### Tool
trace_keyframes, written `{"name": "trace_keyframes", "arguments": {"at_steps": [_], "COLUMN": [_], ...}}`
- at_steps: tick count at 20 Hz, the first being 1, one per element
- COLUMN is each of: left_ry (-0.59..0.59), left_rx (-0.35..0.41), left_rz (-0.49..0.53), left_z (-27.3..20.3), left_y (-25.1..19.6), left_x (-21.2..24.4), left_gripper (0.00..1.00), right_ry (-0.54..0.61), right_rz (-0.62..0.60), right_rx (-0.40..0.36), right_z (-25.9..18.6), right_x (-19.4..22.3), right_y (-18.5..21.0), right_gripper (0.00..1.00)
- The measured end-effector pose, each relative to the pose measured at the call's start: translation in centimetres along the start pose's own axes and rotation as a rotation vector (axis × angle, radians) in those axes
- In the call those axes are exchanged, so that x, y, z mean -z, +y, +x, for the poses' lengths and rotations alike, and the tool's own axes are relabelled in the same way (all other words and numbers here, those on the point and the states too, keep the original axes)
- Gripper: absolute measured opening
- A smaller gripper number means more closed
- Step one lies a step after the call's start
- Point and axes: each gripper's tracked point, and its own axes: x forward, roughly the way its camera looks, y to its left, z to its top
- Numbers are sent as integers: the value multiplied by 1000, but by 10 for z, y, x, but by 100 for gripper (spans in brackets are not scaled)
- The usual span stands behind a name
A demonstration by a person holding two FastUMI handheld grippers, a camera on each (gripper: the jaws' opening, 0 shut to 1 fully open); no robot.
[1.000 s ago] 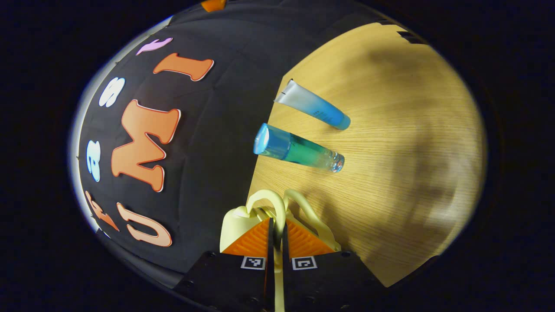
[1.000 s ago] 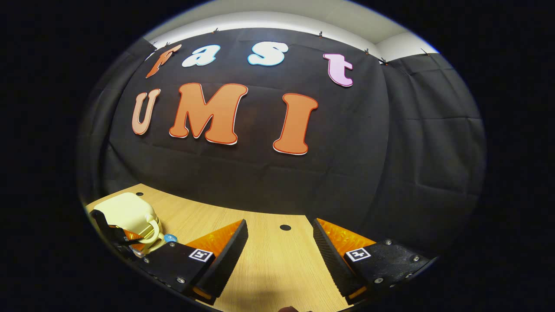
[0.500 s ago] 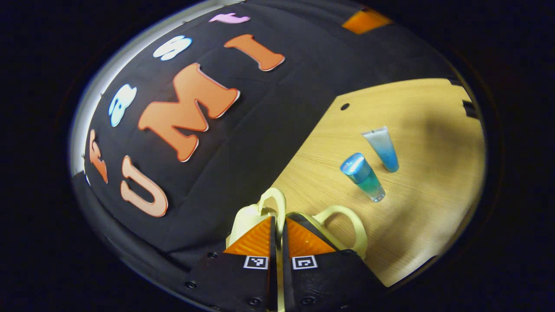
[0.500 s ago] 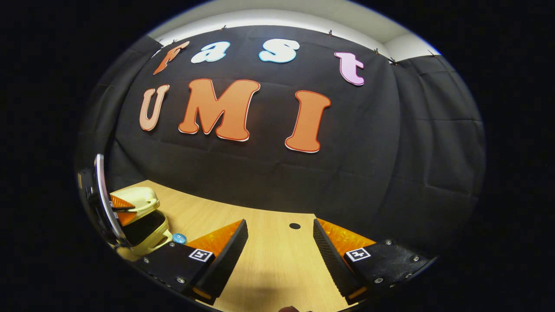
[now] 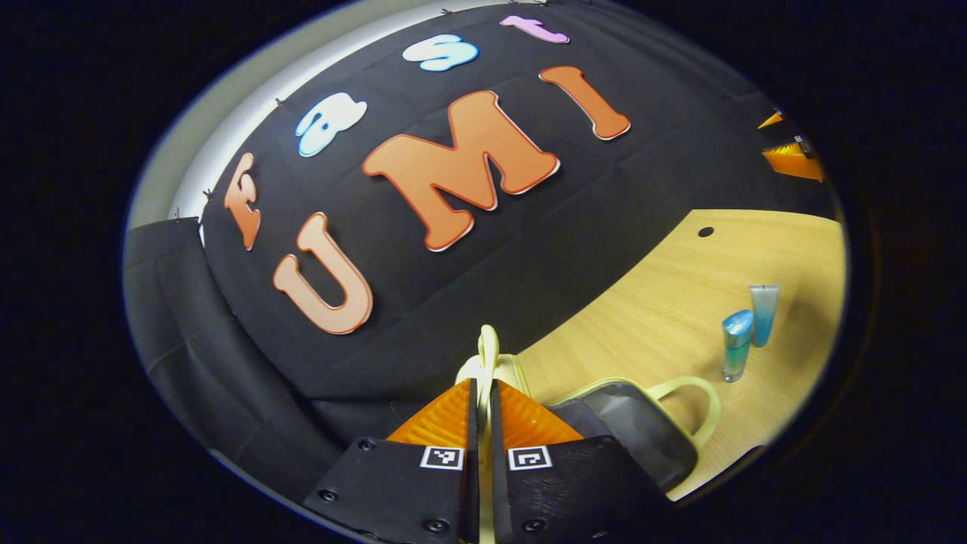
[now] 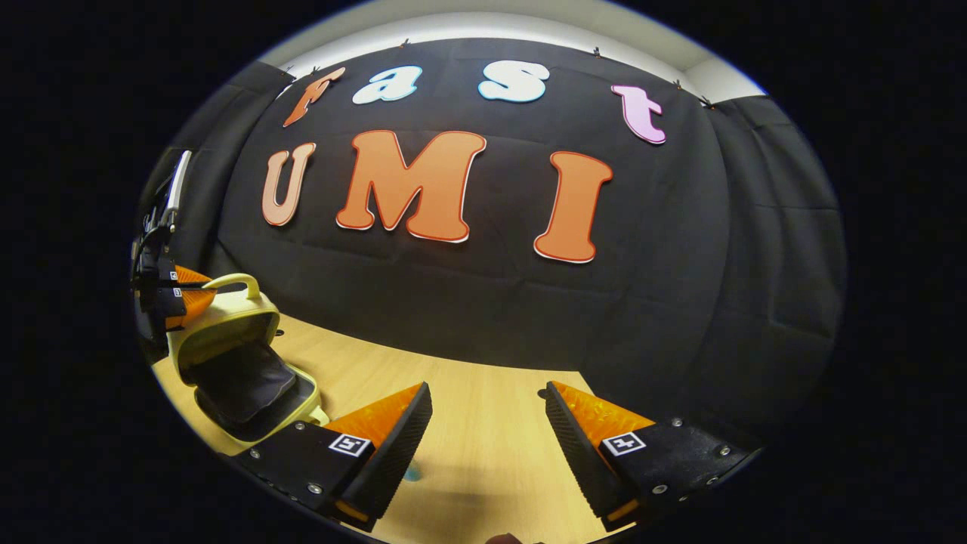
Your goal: First open the suitcase, pack the skin care products into it, and then close the suitcase.
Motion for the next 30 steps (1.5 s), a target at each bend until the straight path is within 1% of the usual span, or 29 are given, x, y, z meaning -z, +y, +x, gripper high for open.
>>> {"name": "trace_keyframes", "arguments": {"at_steps": [2, 5, 6, 11, 13, 16, 20, 24, 26, 28, 29, 30], "left_ry": [9, 53, 60, 135, 179, 222, 302, 395, 440, 458, 461, 468], "left_rx": [-48, -156, -181, -255, -264, -270, -254, -218, -199, -194, -203, -251], "left_rz": [-29, 5, 2, -30, -31, -66, -112, -168, -192, -209, -208, -161], "left_z": [-2, -10, -12, -1, 2, 10, 15, 24, 30, 31, 31, 32], "left_y": [18, 54, 66, 117, 131, 148, 161, 157, 154, 151, 153, 162], "left_x": [10, 28, 35, 81, 103, 132, 184, 237, 254, 257, 261, 262], "left_gripper": [7, 7, 7, 8, 8, 8, 8, 8, 8, 8, 8, 11], "right_ry": [-3, 8, 9, 14, 13, 14, 39, 65, 78, 87, 89, 88], "right_rz": [0, -14, -16, -40, -53, -54, -55, -53, -44, -39, -39, -40], "right_rx": [-18, -48, -57, -87, -81, -61, -25, -4, 3, 10, 11, 13], "right_z": [5, 10, 13, 24, 30, 33, 35, 33, 32, 31, 30, 30], "right_x": [-3, -4, -6, -10, -14, -17, -15, -15, -15, -15, -16, -17], "right_y": [13, 32, 39, 69, 77, 84, 93, 106, 111, 114, 114, 114], "right_gripper": [96, 96, 96, 96, 96, 95, 95, 95, 95, 95, 95, 95]}}
